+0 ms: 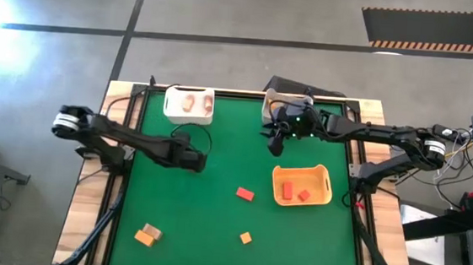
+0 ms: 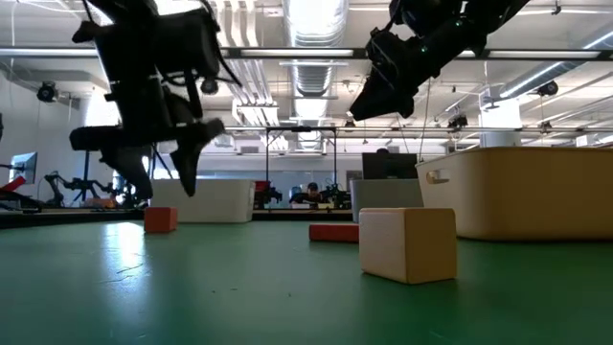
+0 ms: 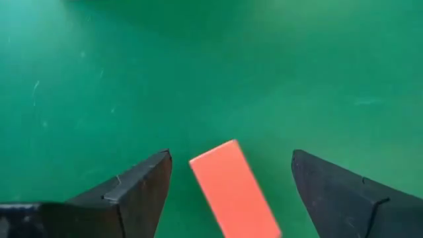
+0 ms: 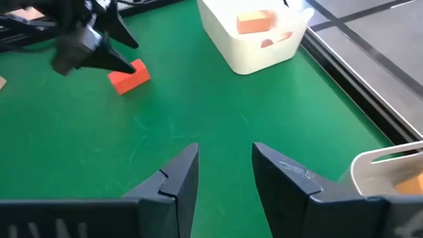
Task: Sort & place blocks by color
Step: Put the orange block into the yellow bin
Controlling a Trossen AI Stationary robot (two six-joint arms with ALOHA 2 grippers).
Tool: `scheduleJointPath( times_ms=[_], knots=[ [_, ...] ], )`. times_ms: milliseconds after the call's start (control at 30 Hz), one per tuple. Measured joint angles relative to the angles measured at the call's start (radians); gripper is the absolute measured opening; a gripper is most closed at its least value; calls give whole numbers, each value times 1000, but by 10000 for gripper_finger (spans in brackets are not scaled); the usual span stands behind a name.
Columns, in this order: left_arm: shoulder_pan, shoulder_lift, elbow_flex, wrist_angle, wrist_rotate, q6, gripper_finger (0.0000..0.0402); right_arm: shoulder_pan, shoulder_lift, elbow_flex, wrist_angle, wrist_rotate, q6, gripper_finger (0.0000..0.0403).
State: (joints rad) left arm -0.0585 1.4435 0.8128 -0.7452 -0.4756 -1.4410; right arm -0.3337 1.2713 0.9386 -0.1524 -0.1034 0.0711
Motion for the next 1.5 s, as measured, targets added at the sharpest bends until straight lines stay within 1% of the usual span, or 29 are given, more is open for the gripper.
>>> scheduleJointPath(
  times_ms=[133,267,367,433,500,667,767,833,900,967,1033,1133,1167,1233,1333,1400,1500],
  knots=[
    [0,63,-6,2,16,-35,294,3,0,0,0,1,1,130],
    [-1,105,-2,8,53,-48,294,2,0,0,0,1,8,126],
    [-3,126,2,23,66,-48,281,2,0,0,0,1,8,125],
    [-2,127,4,32,68,-47,260,2,0,0,1,1,7,127],
    [-2,129,5,33,67,-47,228,2,0,0,2,1,8,128],
    [-3,129,2,34,66,-45,118,2,0,-5,2,1,6,123],
    [-3,126,10,30,57,-7,116,5,0,-25,3,1,7,119],
    [-3,112,27,44,32,48,116,12,0,-52,25,1,6,118],
    [-3,85,42,81,-21,133,116,24,0,-92,81,-2,7,119],
    [-3,52,52,153,-79,251,116,40,0,-142,168,-11,6,122],
    [-3,18,52,293,-112,432,116,56,0,-192,267,-48,-12,126],
    [-3,-32,40,581,-114,732,116,81,0,-264,474,-122,-16,139],
    [-3,-42,36,676,-105,824,116,89,0,-285,543,-134,-13,145],
    [-1,-56,32,831,-53,981,116,105,0,-313,645,-133,-22,161],
    [0,-59,32,1031,35,1144,116,127,0,-325,720,-132,-88,191],
    [1,-58,32,1120,89,1211,116,149,0,-324,745,-132,-145,209],
    [2,-57,32,1173,139,1313,116,175,0,-316,764,-133,-172,233]
  ],
)
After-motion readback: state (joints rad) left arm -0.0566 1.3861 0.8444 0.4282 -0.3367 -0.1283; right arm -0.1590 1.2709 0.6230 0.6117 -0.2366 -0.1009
